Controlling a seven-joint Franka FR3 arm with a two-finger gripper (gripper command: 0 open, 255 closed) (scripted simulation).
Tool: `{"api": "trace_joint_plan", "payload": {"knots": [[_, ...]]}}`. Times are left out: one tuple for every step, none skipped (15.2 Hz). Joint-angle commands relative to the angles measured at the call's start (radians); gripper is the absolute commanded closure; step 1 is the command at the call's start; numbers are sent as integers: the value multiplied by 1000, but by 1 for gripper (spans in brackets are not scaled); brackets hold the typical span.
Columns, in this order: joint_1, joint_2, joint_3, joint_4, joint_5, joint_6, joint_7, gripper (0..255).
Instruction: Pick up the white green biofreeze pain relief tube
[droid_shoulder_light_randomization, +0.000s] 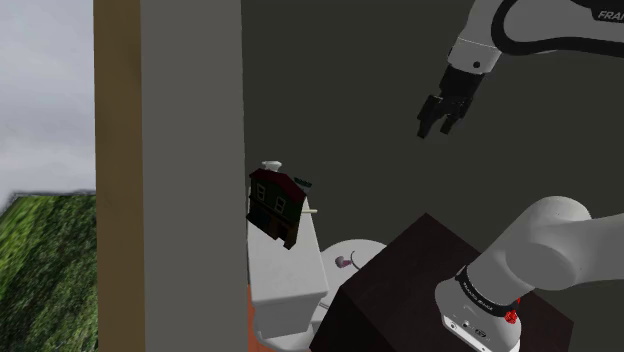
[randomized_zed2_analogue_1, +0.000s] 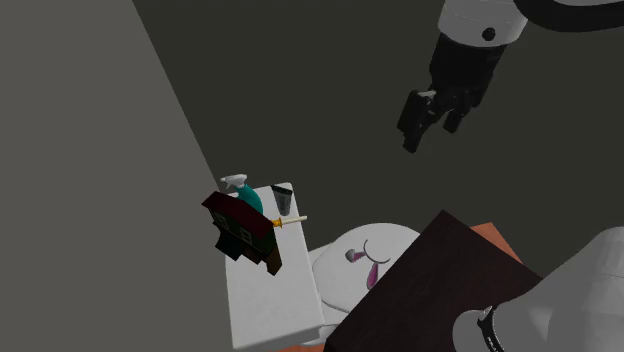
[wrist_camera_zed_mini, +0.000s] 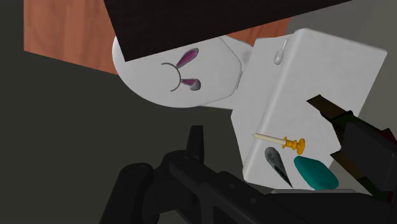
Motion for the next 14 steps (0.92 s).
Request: {"api": "trace_joint_plan", "payload": {"knots": [[0,0,0,0,0,0,0,0],[4,26,-4,-10,0,35,-10,0],[9,53,-7,-18,0,71,-20,0],[13,81,-11,-25,0,106,-30,0],[17,111,-14,-31,0,141,-40,0],[22,142,-17,-35,1,175,-50,0],[27,174,-21,-38,2,210,-60,0],[32,207,-24,-39,4,244,-70,0],[37,241,-27,-39,6,277,-81,0],[42,276,-30,-37,8,310,-91,0],[47,312,-33,-34,11,342,-102,0],[52,349,-35,-29,15,373,-113,0],[57,386,-37,-23,19,404,-125,0],[62,424,-39,-15,23,434,-136,0]]}}
